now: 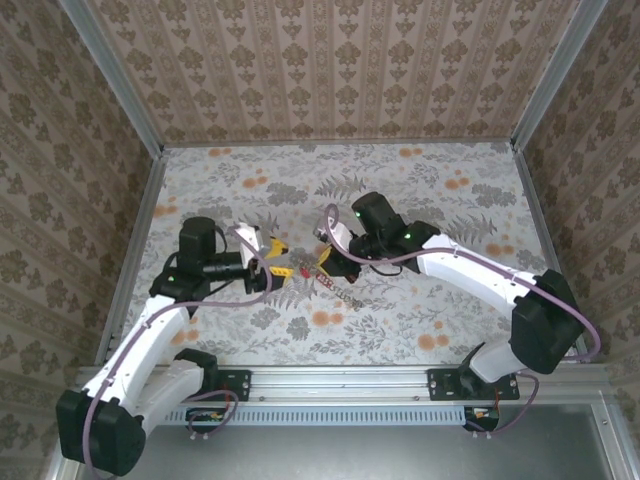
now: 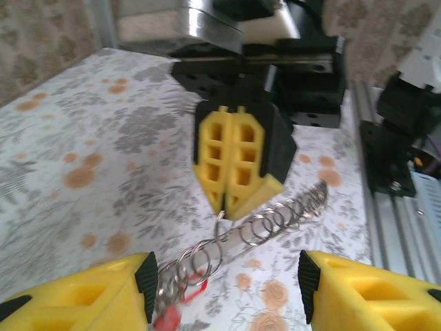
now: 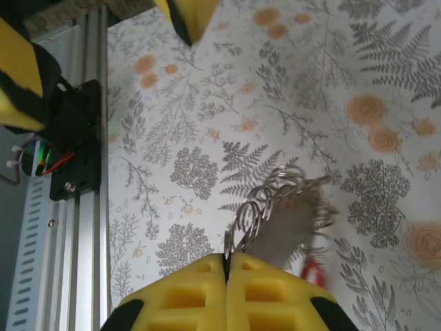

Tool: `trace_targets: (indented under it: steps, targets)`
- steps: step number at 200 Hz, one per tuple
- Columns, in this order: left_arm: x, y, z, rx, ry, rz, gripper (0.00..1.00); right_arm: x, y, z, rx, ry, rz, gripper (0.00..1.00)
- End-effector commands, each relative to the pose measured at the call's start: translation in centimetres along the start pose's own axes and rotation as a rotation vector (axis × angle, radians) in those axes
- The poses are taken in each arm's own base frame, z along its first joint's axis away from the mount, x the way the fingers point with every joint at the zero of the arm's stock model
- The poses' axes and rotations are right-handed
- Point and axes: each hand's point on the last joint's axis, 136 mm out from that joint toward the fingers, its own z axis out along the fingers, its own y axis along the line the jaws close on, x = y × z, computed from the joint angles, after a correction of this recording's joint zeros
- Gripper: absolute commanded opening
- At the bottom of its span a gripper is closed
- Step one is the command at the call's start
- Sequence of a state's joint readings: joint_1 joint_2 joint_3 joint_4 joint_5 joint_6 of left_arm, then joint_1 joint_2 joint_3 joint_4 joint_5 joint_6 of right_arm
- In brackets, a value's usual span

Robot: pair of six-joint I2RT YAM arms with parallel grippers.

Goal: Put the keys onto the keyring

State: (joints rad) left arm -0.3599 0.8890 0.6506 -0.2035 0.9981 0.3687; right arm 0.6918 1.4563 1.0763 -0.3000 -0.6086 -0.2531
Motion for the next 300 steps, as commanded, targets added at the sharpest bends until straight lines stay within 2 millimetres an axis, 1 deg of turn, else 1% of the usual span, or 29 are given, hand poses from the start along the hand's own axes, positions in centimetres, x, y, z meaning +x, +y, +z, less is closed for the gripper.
trace_targets:
  steps: [1,3,6,18,22,28,45,61,74,81,94,114,137,211,262,278,300]
  targets:
    - [0.7,-2.2,1.0,0.100,0.010,0.058,0.58,-2.0,2.4,-1.0,-0.091,-0.135,-0.180,0.00]
    - [0.8,-2.3,1.1,0.100,0.013,0.060,0.58,-2.5,2.8,-1.6,-0.089,-0.156,-0.200,0.00]
    - [0.8,-2.3,1.2,0.101,0.014,0.066,0.58,-2.7,3.0,-1.9,-0.090,-0.171,-0.218,0.00]
    - [1.0,-2.0,1.6,0.083,0.020,0.074,0.57,-2.6,3.6,-2.2,-0.102,-0.204,-0.271,0.00]
    - [0.9,-2.7,2.0,0.104,0.019,0.088,0.56,-2.6,3.8,-2.3,-0.106,-0.214,-0.290,0.00]
    - [0.9,-2.8,2.2,0.102,0.020,0.098,0.55,-2.5,4.0,-2.4,-0.107,-0.229,-0.312,0.00]
    - [1.0,-2.8,2.6,0.083,0.032,0.134,0.52,-2.7,4.1,-2.7,-0.095,-0.246,-0.327,0.00]
    - [1.2,-3.0,2.9,0.088,0.049,0.173,0.46,-2.9,4.3,-2.9,-0.102,-0.251,-0.332,0.00]
    - [1.1,-2.9,3.0,0.079,0.057,0.195,0.45,-2.9,4.4,-2.9,-0.109,-0.254,-0.339,0.00]
    - [0.9,-3.0,3.0,0.077,0.056,0.206,0.42,-2.9,4.5,-2.9,-0.109,-0.254,-0.346,0.00]
    - [0.7,-2.9,3.1,0.069,0.059,0.230,0.40,-3.0,4.5,-3.0,-0.107,-0.258,-0.357,0.00]
    - [0.7,-3.2,3.3,0.077,0.063,0.281,0.29,-3.1,4.5,-3.1,-0.106,-0.259,-0.361,0.00]
    - [0.7,-2.9,3.6,0.070,0.073,0.292,0.25,-3.1,4.5,-3.1,-0.105,-0.250,-0.364,0.00]
    - [0.0,-2.3,4.2,0.062,0.067,0.289,0.26,-2.9,5.0,-3.1,-0.106,-0.245,-0.419,0.00]
    - [-1.1,-2.6,4.3,0.087,0.039,0.297,0.26,-2.8,4.8,-2.9,-0.095,-0.240,-0.420,0.00]
    - [-1.3,-2.9,4.4,0.107,0.032,0.296,0.21,-2.9,4.7,-3.0,-0.084,-0.241,-0.419,0.00]
    - [-1.3,-3.1,4.5,0.137,0.035,0.293,0.11,-3.1,4.6,-3.1,-0.074,-0.247,-0.422,0.00]
